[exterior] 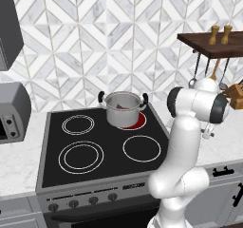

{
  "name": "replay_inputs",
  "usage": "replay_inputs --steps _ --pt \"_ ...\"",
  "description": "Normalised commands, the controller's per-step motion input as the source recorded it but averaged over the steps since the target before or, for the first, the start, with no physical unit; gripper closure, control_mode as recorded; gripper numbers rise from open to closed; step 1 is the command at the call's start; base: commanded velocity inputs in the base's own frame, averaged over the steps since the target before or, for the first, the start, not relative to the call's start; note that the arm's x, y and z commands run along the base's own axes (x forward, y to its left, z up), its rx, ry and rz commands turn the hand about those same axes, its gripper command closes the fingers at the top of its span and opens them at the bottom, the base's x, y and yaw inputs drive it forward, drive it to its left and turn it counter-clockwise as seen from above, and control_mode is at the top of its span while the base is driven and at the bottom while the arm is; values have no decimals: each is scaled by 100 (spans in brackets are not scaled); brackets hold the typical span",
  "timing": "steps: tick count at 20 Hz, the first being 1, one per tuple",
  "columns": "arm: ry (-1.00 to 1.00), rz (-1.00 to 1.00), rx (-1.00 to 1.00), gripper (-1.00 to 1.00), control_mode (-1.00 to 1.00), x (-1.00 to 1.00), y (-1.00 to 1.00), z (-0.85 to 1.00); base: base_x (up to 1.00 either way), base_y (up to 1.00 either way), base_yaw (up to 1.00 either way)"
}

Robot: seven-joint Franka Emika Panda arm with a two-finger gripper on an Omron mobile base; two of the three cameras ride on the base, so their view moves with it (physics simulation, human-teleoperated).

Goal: Put the bell pepper and potato in the pot. Retrieve the spatula and lightly stir the vegetables in the pot.

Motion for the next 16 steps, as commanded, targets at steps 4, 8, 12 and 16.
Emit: replay_inputs --steps 4,8,12,16 --pt "-7 3 -6 100 -100 -33 1 -24 0 0 0" --pt "-38 7 0 100 -100 -32 14 80 0 0 0" --pt "-39 12 0 100 -100 -17 38 100 0 0 0" --pt "-25 17 -4 100 -100 0 61 100 0 0 0"
